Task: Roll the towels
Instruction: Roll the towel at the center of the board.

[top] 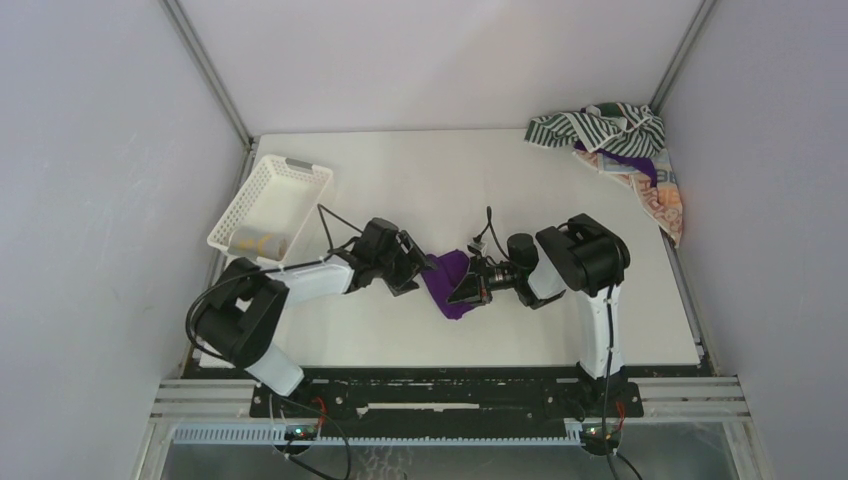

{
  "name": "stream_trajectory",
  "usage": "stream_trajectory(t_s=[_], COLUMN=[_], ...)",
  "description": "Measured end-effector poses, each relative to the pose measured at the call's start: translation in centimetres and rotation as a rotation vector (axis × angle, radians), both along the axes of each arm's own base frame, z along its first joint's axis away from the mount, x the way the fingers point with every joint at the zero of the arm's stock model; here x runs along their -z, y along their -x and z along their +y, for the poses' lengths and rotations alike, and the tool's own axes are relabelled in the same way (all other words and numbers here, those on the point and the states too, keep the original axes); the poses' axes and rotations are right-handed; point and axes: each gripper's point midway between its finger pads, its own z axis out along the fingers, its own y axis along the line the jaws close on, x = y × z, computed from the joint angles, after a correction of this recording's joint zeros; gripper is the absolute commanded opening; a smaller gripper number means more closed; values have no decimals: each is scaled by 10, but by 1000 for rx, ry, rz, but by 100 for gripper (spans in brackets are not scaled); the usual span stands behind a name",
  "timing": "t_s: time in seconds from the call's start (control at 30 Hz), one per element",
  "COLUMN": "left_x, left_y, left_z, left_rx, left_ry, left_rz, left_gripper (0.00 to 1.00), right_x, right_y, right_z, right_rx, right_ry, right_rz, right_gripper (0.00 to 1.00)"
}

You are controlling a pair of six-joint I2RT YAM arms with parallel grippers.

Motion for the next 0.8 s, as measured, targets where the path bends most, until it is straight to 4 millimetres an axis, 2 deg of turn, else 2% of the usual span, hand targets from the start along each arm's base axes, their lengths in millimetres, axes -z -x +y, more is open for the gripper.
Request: stream_trajectory(t_s=[0.17, 0.33, 0.6, 0.8], left_x=[11, 19, 21, 23], left_y=[-6, -5, -4, -2], left_z=[-10, -14, -13, -10], left_rx=[20, 33, 32, 28], left_ry=[-6, -7, -18, -31], left_rz=[25, 36, 41, 52], left_gripper=[60, 51, 50, 50], right_x=[1, 3, -4, -27], right_y=[0, 0, 3, 2], right_z=[0, -1, 1, 6], right_rx=[3, 6, 1, 11], right_ry=[9, 52, 187, 396], right_rz=[14, 20, -14, -215], right_gripper=[15, 25, 48, 56])
